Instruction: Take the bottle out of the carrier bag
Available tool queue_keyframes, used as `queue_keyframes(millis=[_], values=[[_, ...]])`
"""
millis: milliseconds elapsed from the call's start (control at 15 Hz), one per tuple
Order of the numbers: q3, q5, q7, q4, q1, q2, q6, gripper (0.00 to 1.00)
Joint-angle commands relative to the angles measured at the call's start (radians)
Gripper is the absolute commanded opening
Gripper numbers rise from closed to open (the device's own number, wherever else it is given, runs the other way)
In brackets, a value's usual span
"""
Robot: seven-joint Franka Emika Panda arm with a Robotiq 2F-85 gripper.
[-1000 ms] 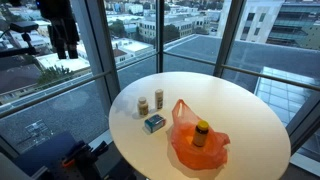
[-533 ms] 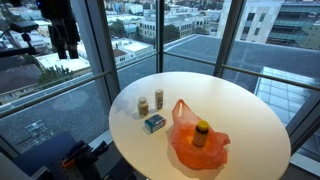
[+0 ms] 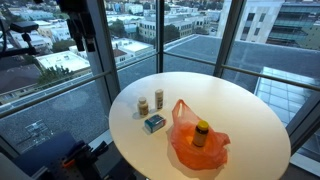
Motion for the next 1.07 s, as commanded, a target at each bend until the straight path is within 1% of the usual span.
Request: queue_keyframes(millis=[0,400,533,800,1000], values=[[-0.027,-0.032,0.06,0.094,-0.03,0.109,0.03,1.0],[-0.077,-0.134,0.198,0.179,-0.111,0.265,0.135,1.0],[-0.099,-0.165,0.246,0.212,-0.13,0.325,0.145,1.0],[-0.152,-0.195,0.317,0.276,-0.144,0.434,0.142,1.0],[-0.199,-0.191,0.325,0.32,-0.141,0.509,0.157,1.0]])
